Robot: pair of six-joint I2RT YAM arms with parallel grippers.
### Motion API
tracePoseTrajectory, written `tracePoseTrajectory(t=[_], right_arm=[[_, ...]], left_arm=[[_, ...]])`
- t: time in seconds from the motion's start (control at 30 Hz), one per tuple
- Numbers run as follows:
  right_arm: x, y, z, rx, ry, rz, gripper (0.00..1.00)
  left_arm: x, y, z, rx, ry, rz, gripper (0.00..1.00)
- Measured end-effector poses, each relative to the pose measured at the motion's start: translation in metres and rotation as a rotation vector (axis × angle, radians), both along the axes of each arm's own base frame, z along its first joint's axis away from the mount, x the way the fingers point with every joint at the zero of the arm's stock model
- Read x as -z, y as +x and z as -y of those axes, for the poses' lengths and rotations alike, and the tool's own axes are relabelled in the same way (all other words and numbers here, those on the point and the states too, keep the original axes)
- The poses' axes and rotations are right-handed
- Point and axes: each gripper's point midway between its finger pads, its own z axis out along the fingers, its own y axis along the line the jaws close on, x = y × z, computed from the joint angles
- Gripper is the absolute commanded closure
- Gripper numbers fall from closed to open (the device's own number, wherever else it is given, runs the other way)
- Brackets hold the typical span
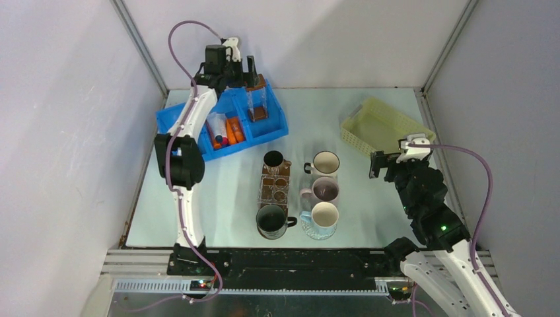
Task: Prepare toiletry sets of a toothbrush and toothpaste on the tray
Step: Pick up the toothpaste holder from the storage box.
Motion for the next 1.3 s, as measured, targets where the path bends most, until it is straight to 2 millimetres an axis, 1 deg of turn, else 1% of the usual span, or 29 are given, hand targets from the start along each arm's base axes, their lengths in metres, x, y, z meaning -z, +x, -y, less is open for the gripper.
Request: tracePoseTrajectory(t=[0.1, 0.3, 0.47, 0.6, 0.73, 0.93, 1.1, 1.13, 1.3], right_arm=[[0.002, 0.001, -0.001, -0.004, -0.002, -0.006, 0.01], [0.002, 0.001, -0.001, -0.006, -0.005, -0.006, 0.01], [0.002, 0.001, -0.002, -0.009, -0.006, -0.008, 0.01], [0.005, 0.0, -0.002, -0.014, -0.009, -0.018, 0.01], [0.007, 0.0, -0.002, -0.015, -0.013, -0.026, 0.01], [0.011, 0.001, -0.005, -0.024, -0.019, -0.042, 0.01], [0.012, 0.002, -0.006, -0.033, -0.018, -0.047, 0.01], [0.012, 0.001, -0.007, -0.035, -0.017, -0.047, 0.01], [0.012, 0.001, -0.008, -0.038, -0.011, -0.047, 0.01]], left_arm=[[-0.004, -0.001, 0.002, 0.071, 0.028, 0.028, 0.0], [-0.004, -0.003, 0.003, 0.198, 0.074, 0.069, 0.0], [0.005, 0.001, 0.005, 0.269, 0.113, 0.101, 0.0], [0.013, 0.008, 0.007, 0.295, 0.133, 0.124, 0.0], [0.023, 0.01, 0.009, 0.314, 0.137, 0.12, 0.0], [0.027, 0.007, 0.016, 0.352, 0.114, 0.124, 0.07], [0.04, -0.004, 0.02, 0.379, 0.119, 0.099, 0.13], [0.04, -0.006, 0.02, 0.382, 0.124, 0.098, 0.13], [0.04, -0.012, 0.024, 0.389, 0.146, 0.096, 0.22]])
